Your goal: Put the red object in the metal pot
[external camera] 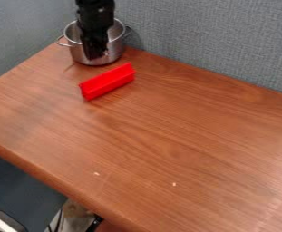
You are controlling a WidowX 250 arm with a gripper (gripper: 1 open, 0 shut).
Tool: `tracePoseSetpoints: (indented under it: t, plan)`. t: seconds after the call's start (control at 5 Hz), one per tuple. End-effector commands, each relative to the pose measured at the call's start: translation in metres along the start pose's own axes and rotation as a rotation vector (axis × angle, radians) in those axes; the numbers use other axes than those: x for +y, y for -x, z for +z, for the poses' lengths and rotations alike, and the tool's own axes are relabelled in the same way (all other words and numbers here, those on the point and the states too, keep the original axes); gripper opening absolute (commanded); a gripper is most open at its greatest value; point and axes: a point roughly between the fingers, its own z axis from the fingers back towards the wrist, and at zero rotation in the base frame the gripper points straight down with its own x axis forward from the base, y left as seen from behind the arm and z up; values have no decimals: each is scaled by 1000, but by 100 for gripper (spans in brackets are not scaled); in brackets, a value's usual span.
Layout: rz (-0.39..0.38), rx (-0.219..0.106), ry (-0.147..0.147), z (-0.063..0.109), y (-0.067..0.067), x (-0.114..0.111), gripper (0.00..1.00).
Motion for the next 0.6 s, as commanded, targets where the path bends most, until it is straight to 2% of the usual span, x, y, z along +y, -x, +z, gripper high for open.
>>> tracePoseSetpoints:
  t: [0.0, 0.2, 0.4]
  plan:
    - [-34, -11, -36, 19, -15, 21, 0]
    - [-72, 0, -31, 23, -29, 29, 0]
    - [-77, -9, -10, 20, -31, 21, 0]
